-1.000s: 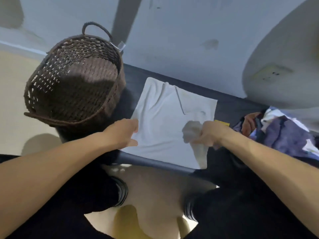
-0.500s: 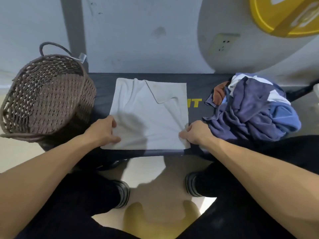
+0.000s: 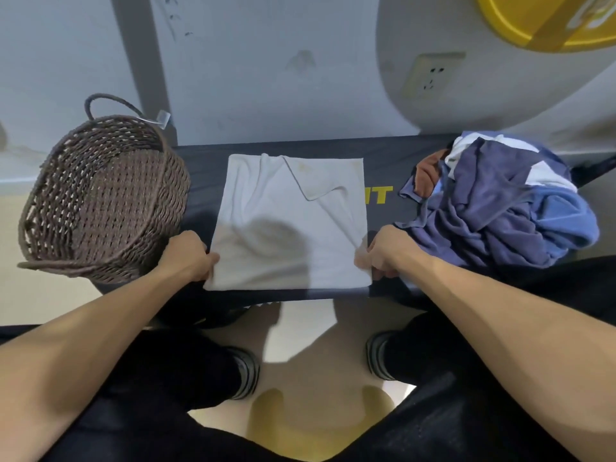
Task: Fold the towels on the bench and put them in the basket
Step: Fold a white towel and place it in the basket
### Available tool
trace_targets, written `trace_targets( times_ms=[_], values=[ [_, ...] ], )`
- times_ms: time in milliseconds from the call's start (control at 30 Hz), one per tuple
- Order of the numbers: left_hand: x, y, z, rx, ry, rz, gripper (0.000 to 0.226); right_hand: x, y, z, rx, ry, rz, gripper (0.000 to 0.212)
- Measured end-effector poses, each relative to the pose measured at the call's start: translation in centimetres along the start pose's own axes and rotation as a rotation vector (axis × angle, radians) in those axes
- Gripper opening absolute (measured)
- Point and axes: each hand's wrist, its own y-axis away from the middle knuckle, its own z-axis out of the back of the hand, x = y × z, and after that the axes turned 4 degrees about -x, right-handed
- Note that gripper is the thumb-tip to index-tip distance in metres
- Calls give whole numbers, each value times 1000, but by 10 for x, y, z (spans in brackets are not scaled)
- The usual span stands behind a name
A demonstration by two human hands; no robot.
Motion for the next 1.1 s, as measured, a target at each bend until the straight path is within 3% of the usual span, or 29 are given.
trace_targets(
  times_ms=[133,233,300,400,467,533,700,867,1000,1100],
  values=[
    [-3,1,-4,255,22,78,22,2,-6,11,169,164,-88,24],
    [-12,-3,0,311,-103,45,22,3,-15,13,121,198,-105,25],
    [-17,-12,10,267,-210,13,26,9,-22,12,-92,230,5,36],
    [-25,-30,18,-29,-207,-223,27,19,-38,3,-399,-126,235,63],
    [-31,-39,17,-159,-26,-397,21,28,-48,-1,-501,-155,402,55],
    [-38,-50,14,-174,67,-505,14,37,-57,-4,-573,-34,503,46],
    [-40,-72,3,-149,26,-563,29,57,-84,-6,-650,-24,482,24],
    [-50,-81,10,-147,-67,-540,26,63,-111,20,-611,-586,140,17],
    [-59,-83,11,-122,-168,-507,32,60,-125,52,-404,-420,11,25],
    [-70,-90,22,14,-262,-499,47,61,-132,76,-219,-432,1,21]
  ],
)
